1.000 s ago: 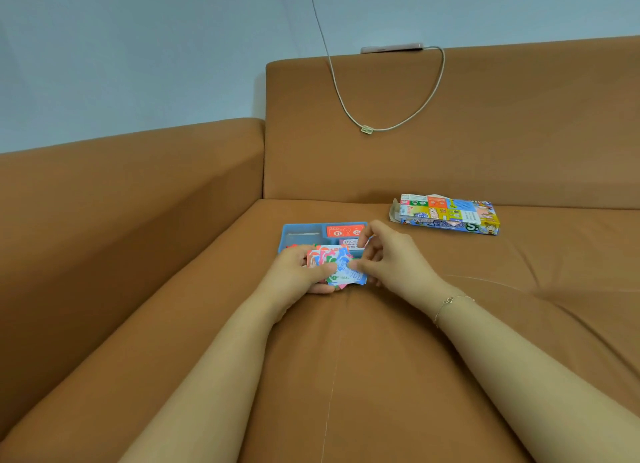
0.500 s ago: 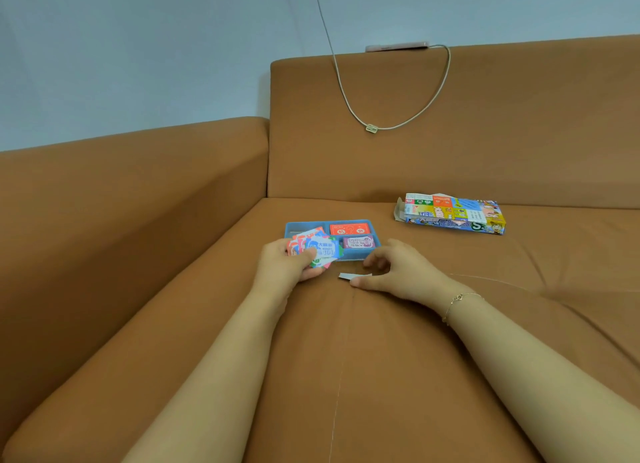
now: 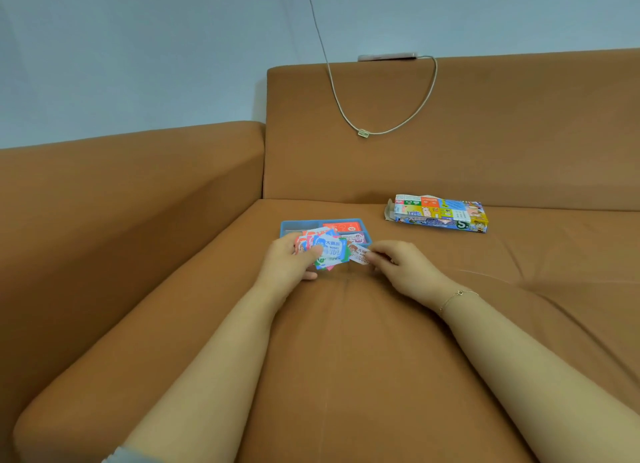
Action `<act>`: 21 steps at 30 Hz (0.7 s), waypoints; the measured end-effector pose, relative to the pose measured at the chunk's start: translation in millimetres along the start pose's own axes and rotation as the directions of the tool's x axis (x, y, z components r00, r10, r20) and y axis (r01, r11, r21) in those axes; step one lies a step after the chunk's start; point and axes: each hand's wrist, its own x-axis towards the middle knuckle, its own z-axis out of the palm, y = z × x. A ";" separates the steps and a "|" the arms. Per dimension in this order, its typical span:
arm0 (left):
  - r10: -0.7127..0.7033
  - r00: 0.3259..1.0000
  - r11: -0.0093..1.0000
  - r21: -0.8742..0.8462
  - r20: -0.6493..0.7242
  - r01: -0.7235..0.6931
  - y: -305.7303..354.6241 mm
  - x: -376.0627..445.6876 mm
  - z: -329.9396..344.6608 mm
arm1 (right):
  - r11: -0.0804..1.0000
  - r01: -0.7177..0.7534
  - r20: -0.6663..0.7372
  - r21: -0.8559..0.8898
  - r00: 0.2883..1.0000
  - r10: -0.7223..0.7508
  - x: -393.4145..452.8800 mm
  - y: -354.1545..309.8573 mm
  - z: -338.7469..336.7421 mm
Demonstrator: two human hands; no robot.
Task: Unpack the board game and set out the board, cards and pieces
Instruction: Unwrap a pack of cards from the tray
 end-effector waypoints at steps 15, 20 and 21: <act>0.106 0.978 0.973 0.185 0.181 -0.140 25.5 -91.3 65.9 | 0.955 -0.066 -0.320 0.289 0.934 0.162 -126.9 -23.3 -29.5; 0.104 0.973 0.938 0.304 0.207 -0.165 27.1 -97.1 65.9 | 0.897 -0.278 -0.145 0.345 0.928 0.344 -122.9 -25.1 -40.8; 0.105 0.971 0.929 0.328 0.215 -0.173 26.7 -96.7 66.2 | 0.879 -0.322 -0.062 0.352 0.929 0.365 -118.9 -25.7 -44.3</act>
